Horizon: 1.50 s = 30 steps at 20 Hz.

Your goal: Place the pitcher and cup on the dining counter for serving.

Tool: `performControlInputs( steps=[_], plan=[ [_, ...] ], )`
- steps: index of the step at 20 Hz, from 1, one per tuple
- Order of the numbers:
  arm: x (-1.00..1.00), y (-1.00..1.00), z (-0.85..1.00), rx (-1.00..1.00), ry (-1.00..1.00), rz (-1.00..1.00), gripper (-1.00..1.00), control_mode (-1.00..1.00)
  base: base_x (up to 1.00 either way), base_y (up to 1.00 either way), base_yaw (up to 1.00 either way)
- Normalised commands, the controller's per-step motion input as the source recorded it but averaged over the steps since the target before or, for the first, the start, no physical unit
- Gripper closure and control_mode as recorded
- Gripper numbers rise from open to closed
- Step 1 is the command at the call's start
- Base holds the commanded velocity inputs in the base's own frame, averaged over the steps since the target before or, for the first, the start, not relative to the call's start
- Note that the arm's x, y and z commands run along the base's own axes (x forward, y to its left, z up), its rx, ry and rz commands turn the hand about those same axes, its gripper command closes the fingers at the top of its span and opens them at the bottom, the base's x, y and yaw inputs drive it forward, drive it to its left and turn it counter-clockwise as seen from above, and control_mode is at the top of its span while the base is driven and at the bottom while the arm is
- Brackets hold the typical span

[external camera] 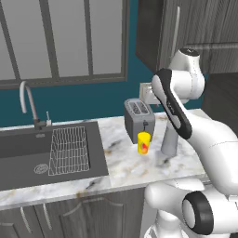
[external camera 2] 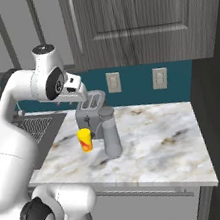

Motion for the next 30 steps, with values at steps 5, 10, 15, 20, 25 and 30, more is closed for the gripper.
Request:
performControlInputs(
  steps=[5,10,15,20,25,30],
  plan=[
    [-0.02,0.0,0.0,0.0,0.0,0.0,-1.0,-1.0,0.0,0.0,0.0],
    [-0.01,0.0,-0.01,0.0,0.0,0.0,-1.0,-1.0,0.0,0.0,0.0],
    [0.0,0.4,-0.41,-0.1,0.05,0.0,-1.0,-1.0,0.0,0.0,0.0],
    [0.01,0.56,-0.73,-0.23,0.16,0.0,-1.0,-1.0,0.0,0.0,0.0],
    [0.09,0.1,-0.72,-0.23,0.15,0.0,-1.0,-1.0,0.0,0.0,0.0],
    [0.19,0.0,-0.49,-0.02,0.04,0.0,-1.0,-1.0,0.0,0.0,0.0]
  ],
)
